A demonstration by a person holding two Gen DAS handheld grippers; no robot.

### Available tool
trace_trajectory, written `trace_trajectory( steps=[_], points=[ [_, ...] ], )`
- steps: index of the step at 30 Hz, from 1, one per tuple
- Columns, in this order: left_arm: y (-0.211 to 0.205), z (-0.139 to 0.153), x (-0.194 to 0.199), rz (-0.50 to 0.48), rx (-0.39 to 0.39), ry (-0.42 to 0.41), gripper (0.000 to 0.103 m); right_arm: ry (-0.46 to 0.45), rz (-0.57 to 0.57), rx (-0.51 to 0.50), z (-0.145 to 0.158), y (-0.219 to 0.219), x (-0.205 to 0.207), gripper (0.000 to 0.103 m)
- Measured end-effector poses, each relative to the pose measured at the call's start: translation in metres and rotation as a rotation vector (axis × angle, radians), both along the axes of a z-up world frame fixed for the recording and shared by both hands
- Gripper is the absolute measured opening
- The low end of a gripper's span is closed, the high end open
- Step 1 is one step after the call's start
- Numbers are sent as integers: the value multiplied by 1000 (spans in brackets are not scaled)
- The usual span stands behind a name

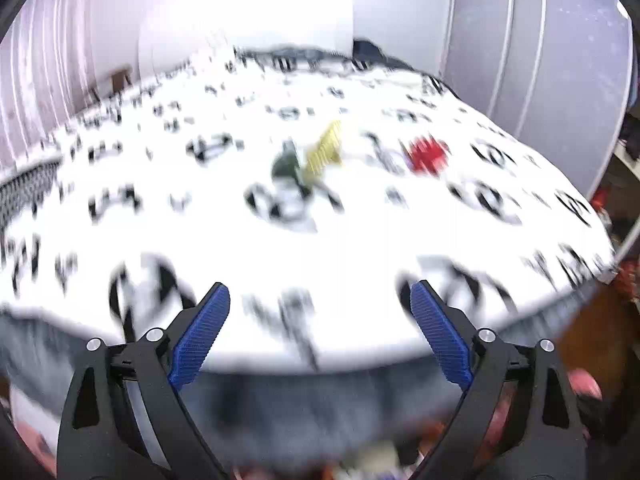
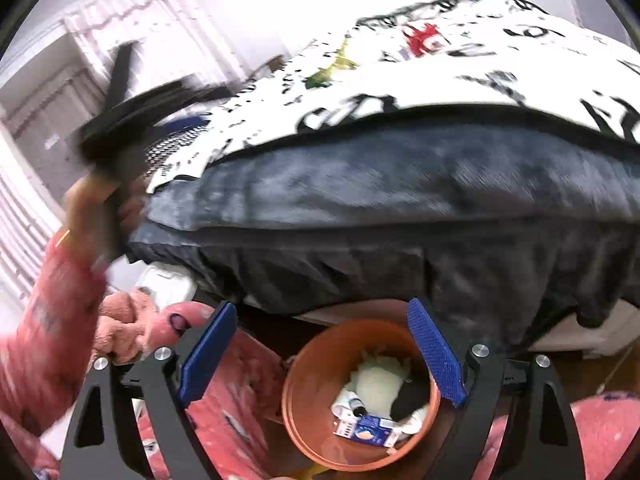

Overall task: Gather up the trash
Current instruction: 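Return the left tool to the bed and grasp the green glass bottle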

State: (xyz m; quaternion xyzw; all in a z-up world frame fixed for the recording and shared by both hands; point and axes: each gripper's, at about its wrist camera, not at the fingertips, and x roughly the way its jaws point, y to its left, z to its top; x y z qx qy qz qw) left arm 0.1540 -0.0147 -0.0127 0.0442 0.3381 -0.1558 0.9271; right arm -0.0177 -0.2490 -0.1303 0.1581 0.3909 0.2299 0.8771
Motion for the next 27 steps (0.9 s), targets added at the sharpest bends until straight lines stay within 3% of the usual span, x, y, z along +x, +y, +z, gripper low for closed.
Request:
trace_trajectory(
  steps=[6,11,15,22,23,27],
  points=[
    [-12,2,125,78,32,25,90,-38,46,-14,18,8,3,86],
    [-9,-11,198,176,-54,104,90,-24,42,-11,15,0,12,86],
    [-5,-29,231,237,-78,193,90,9,27,-10,4,-5,24,86],
    [-14,-52,245,212,-95,287,90,43,20,14,-5,-11,34,87],
    [-11,-53,246,216,-114,294,88,43,21,18,-6,-12,34,87],
    [-3,-58,243,227,-104,303,55,52,17,17,-9,-14,31,87]
  ],
)
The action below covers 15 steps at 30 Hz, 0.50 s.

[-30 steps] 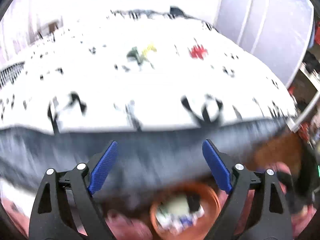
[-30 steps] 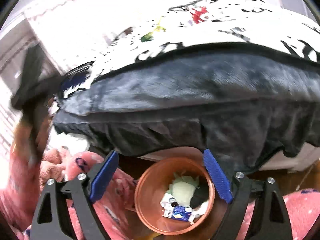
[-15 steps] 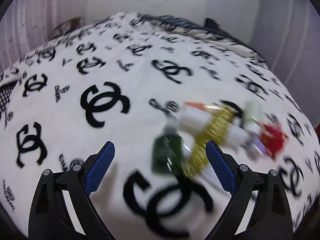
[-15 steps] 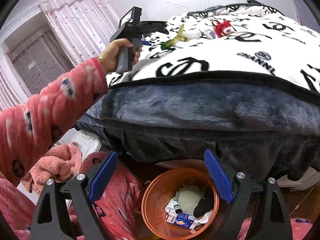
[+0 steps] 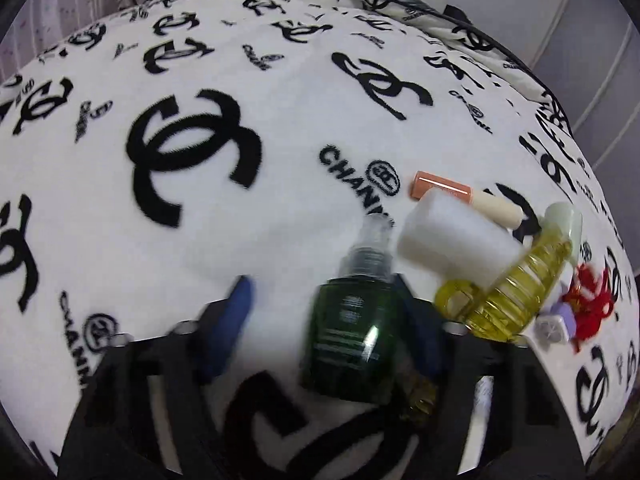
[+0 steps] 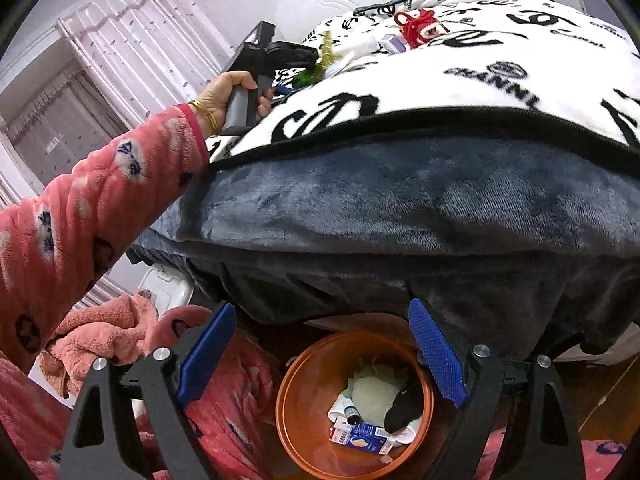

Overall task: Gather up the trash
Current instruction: 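Return the left tool to the bed and grasp the green glass bottle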

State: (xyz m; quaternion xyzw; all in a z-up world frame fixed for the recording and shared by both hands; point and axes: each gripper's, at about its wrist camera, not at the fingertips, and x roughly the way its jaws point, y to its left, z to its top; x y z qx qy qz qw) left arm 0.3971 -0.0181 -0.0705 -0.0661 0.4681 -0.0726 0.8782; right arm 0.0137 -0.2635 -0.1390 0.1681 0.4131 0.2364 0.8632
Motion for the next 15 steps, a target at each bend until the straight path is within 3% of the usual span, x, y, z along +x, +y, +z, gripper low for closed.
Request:
trace_trajectory(
  steps=[1,2,11,15],
  points=[
    [3,2,-3,-10,-8,-8,49,0,-3,1,0,-1,-1,87],
    [6,4,-5,-7,-13,-11,37,1,-6,2,0,-2,-2,87],
    [45,21,-28,7,-169,-32,37,-51,20,-19,20,10,-9,87],
    [62,38,-51,-20,-250,-81,37,-119,58,-71,44,17,-5,87]
  ],
)
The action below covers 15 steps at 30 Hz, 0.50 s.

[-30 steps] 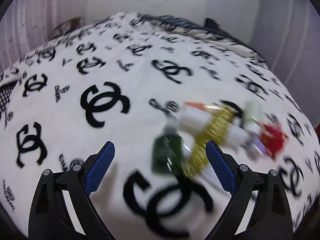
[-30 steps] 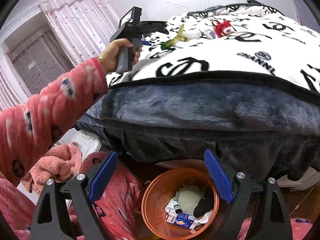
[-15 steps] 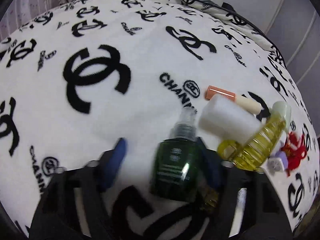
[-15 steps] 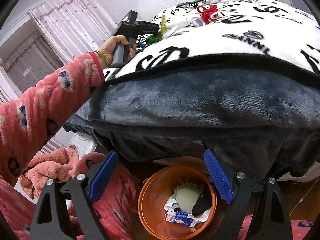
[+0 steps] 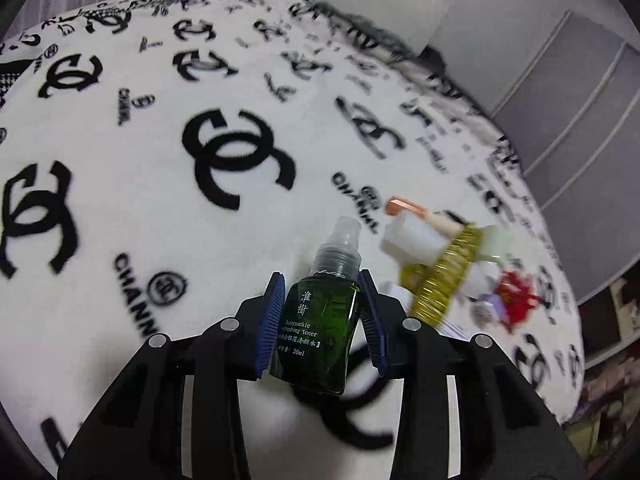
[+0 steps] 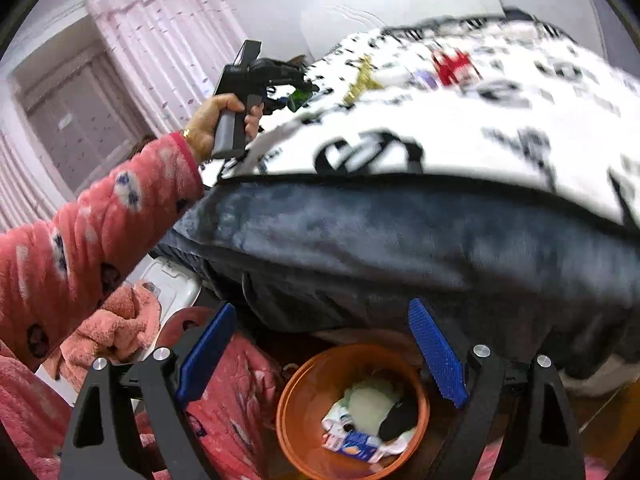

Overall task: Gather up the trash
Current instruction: 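Return the left tool to the bed and grasp the green glass bottle, then grasp the yellow hair clip with the right tool while the left tool holds the green bottle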

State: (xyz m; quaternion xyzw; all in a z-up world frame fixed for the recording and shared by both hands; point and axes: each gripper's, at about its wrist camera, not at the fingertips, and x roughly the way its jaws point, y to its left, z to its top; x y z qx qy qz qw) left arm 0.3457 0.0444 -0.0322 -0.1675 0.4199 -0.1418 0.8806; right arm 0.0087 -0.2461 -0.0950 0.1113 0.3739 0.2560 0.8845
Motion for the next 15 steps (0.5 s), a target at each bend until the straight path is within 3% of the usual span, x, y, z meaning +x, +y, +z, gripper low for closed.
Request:
trace_trajectory(
  steps=[4,7,11,15],
  points=[
    [18,17,-41,-41,-61,-73,37,-64,34,10,36,3,38,87],
    [31,23,-74,-62,-117,-110,37,-92,31,1,62,14,92,87],
    [47,27,-114,-79,-191,-169,37,-43,-30,0,75,38,189,87],
    [57,27,-146,-103,-235,-202,37,26,-141,-33,67,63,281,87]
  ],
)
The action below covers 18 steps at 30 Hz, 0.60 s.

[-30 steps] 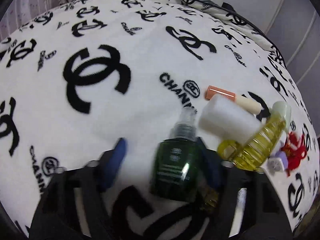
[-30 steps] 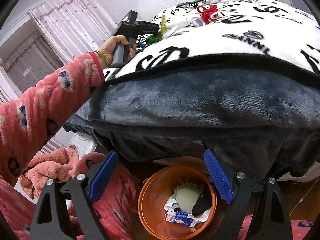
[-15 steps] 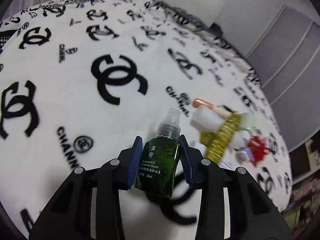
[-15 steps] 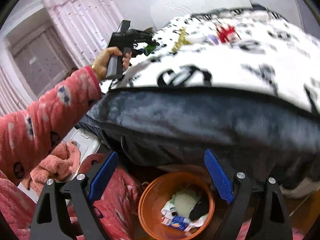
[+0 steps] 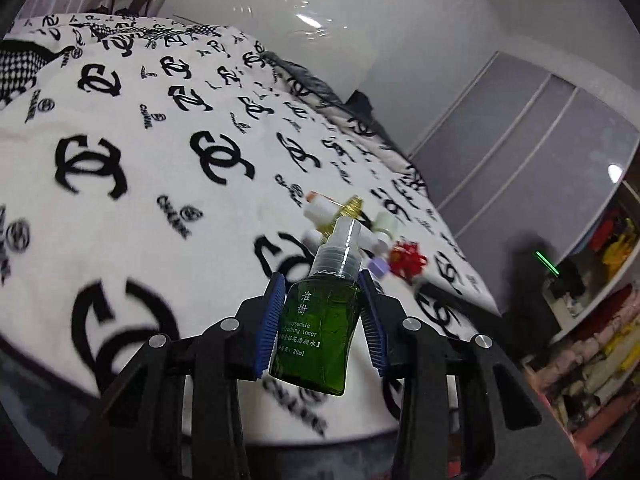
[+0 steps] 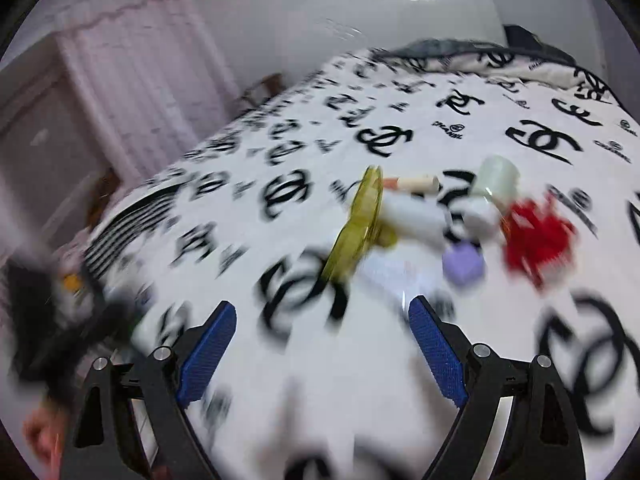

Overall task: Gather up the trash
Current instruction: 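Grasp the yellow hair clip with the right tool while the left tool holds the green bottle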

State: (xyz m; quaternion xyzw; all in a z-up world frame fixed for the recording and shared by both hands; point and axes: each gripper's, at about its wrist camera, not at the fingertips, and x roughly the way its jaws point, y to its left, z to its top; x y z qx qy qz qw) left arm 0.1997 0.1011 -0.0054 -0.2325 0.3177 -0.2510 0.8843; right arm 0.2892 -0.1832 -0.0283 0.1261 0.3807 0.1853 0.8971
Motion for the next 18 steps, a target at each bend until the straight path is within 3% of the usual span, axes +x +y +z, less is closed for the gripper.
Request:
trace_trajectory(
  steps=[3,7,11,18],
  points=[
    [6,-2,-19,-16,-22,-12,37,88,-102,-23,-20,14,61,86],
    [9,-1,-38,-33,-10,-39,37,155,-194,-32,-40,21,104,77],
    [13,-3,-44,-55,-36,-41,37,219,-259,-45,-52,20,116,50],
    [11,-2,-47,-54,-37,-49,37,148,-240,14,-16,7,89,48]
  ],
)
